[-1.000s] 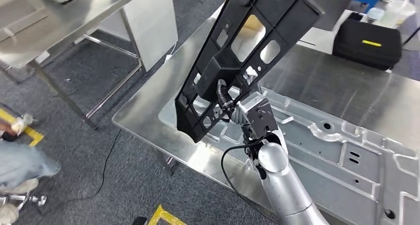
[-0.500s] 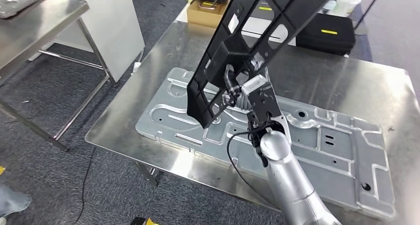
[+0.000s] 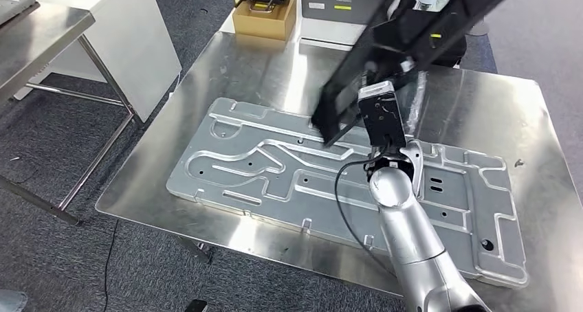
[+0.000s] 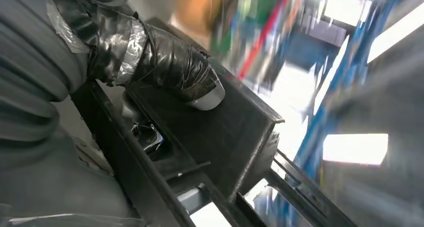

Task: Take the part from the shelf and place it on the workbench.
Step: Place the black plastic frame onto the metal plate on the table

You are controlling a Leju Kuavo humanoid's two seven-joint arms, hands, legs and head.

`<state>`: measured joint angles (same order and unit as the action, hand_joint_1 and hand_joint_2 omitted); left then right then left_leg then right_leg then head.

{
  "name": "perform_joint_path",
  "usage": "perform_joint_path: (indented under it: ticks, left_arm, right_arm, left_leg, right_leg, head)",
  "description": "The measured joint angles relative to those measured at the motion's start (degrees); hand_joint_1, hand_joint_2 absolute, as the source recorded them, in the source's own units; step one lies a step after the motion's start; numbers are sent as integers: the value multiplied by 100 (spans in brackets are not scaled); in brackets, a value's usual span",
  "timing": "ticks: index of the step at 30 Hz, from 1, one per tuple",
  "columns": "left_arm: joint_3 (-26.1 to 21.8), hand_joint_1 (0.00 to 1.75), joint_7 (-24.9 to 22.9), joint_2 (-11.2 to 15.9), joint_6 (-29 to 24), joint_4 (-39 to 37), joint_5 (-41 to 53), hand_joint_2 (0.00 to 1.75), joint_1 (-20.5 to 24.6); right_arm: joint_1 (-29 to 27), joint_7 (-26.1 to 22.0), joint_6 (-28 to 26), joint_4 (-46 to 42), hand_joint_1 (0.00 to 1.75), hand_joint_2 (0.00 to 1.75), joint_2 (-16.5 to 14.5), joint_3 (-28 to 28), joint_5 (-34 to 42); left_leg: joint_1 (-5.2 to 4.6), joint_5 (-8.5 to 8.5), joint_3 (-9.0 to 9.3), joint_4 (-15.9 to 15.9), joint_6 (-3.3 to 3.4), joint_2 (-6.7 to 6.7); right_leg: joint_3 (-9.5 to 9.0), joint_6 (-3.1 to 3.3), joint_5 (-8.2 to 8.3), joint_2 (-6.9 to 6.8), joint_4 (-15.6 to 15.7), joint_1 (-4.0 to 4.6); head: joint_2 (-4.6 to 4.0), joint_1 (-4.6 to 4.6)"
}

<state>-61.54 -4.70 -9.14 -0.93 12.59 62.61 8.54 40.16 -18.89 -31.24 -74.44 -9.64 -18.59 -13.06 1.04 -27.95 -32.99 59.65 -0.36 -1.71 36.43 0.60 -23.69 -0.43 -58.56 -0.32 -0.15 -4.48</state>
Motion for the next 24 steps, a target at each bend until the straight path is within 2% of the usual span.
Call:
perform_joint_path:
  ticks: [1, 3, 4, 5, 6, 7, 8, 9, 10, 11, 13, 15, 17, 19, 20, 21, 22, 24]
  left_arm:
    - [6, 0, -2, 0, -4, 0, 2, 175, -1]
    - [10, 0, -2, 0, -11, 0, 3, 175, -3]
    - [10, 0, -2, 0, -16, 0, 2, 175, -1]
    - [10, 0, -1, 0, -21, 0, 2, 175, 4]
    - [10, 0, -1, 0, -26, 0, 2, 175, 9]
    - [11, 0, -3, 0, -29, 0, 3, 175, 11]
    - [11, 0, -4, 1, -33, 0, 4, 175, 5]
    - [12, 0, -6, 1, -37, 0, 5, 175, -2]
    - [12, 0, -8, 2, -40, 0, 7, 175, -9]
    - [12, 0, -9, 2, -43, 0, 7, 175, -14]
    - [13, 0, -10, 0, -44, 0, 14, 175, -12]
    - [19, 0, -17, -9, -37, 0, 42, 175, -8]
    - [38, 0, -44, -22, -25, 0, 83, 175, 5]
    - [70, 0, -82, -27, -11, 0, 115, 175, 15]
    - [89, 0, -97, -29, -2, 0, 129, 175, 16]
    - [106, 0, -113, -32, 9, 0, 143, 175, 17]
    - [125, 0, -127, -36, 23, 0, 157, 175, 21]
    - [158, 0, -152, -51, 45, 0, 177, 175, 39]
  right_arm:
    - [38, -4, -114, 18, 175, 175, -17, 12, -99]
    - [100, -7, -176, 57, 175, 175, -56, 21, -166]
    - [111, -5, -185, 79, 175, 175, -69, 22, -171]
    - [111, -3, -193, 102, 175, 175, -78, 22, -174]
    - [108, -1, -199, 127, 175, 175, -84, 21, -174]
    - [108, 2, -202, 148, 175, 175, -91, 21, -175]
    - [110, 3, -203, 163, 175, 175, -101, 22, -176]
    - [116, 2, -205, 175, 175, 175, -111, 23, -179]
    - [124, 2, -207, 183, 175, 175, -120, 25, -181]
    - [130, 2, -215, 190, 175, 175, -123, 26, -194]
    - [138, 6, -296, 203, 175, 175, -125, 26, -351]
    - [141, 32, -505, 208, 175, 175, -126, 39, -913]
    - [143, 67, -717, 207, 175, 175, -150, 107, -1938]
    - [111, 60, -806, 203, 175, 175, -219, 245, -3157]
    - [78, 29, -819, 193, 175, 175, -273, 344, -3791]
    - [42, -8, -824, 169, 175, 175, -344, 462, -4438]
    - [7, -32, -828, 125, 175, 175, -429, 598, -5108]
    - [-30, 124, -831, -8, 175, 175, -577, 831, -6240]
  left_leg:
    - [5, -120, -82, 202, -19, 35]
    - [12, -441, -434, 912, -38, 102]
    - [12, -551, -630, 1263, -46, 116]
    - [12, -568, -766, 1469, -50, 120]
    - [12, -468, -806, 1466, -50, 121]
    - [12, -261, -719, 1207, -41, 122]
    - [12, -31, -570, 816, -24, 128]
    - [5, 137, -411, 447, -4, 138]
    - [-4, 235, -299, 176, 21, 150]
    - [-16, 254, -249, 44, 44, 161]
    - [-26, 251, -242, 4, 93, 170]
    - [-1, 277, -213, -41, 155, 162]
    - [20, 289, -183, -76, 211, 147]
    - [18, 279, -175, -79, 237, 129]
    - [18, 272, -171, -78, 240, 121]
    - [19, 264, -163, -76, 238, 116]
    - [21, 253, -152, -73, 231, 114]
    - [15, 224, -130, -60, 197, 120]
  right_leg:
    - [-37, 36, 8, 12, 36, -18]
    - [-65, 89, -3, 46, 47, -17]
    - [-68, 104, -14, 68, 38, -8]
    - [-71, 112, -27, 90, 25, 0]
    - [-73, 113, -44, 113, 5, 5]
    - [-77, 106, -65, 137, -22, 6]
    - [-79, 92, -91, 161, -53, 5]
    - [-72, 71, -117, 180, -88, 15]
    - [-59, 47, -134, 195, -116, 22]
    - [-43, 21, -143, 203, -132, 27]
    - [-32, -35, -139, 208, -126, 29]
    - [-14, -91, -195, 189, -178, 25]
    - [187, -147, -460, 141, -630, 9]
    - [559, -197, -786, 109, -1390, -16]
    - [701, -213, -843, 104, -1647, -30]
    - [746, -221, -786, 97, -1698, -43]
    - [676, -223, -627, 85, -1522, -56]
    - [311, -207, -239, 47, -758, -59]
  head:
    - [0, 3]
    - [0, 11]
    - [0, 12]
    - [0, 12]
    - [0, 12]
    - [0, 12]
    - [0, 12]
    - [0, 12]
    - [0, 10]
    - [0, 8]
    - [0, 7]
    - [0, 1]
    - [0, -14]
    - [0, -21]
    - [0, -22]
    - [0, -21]
    - [0, -22]
    - [0, -21]
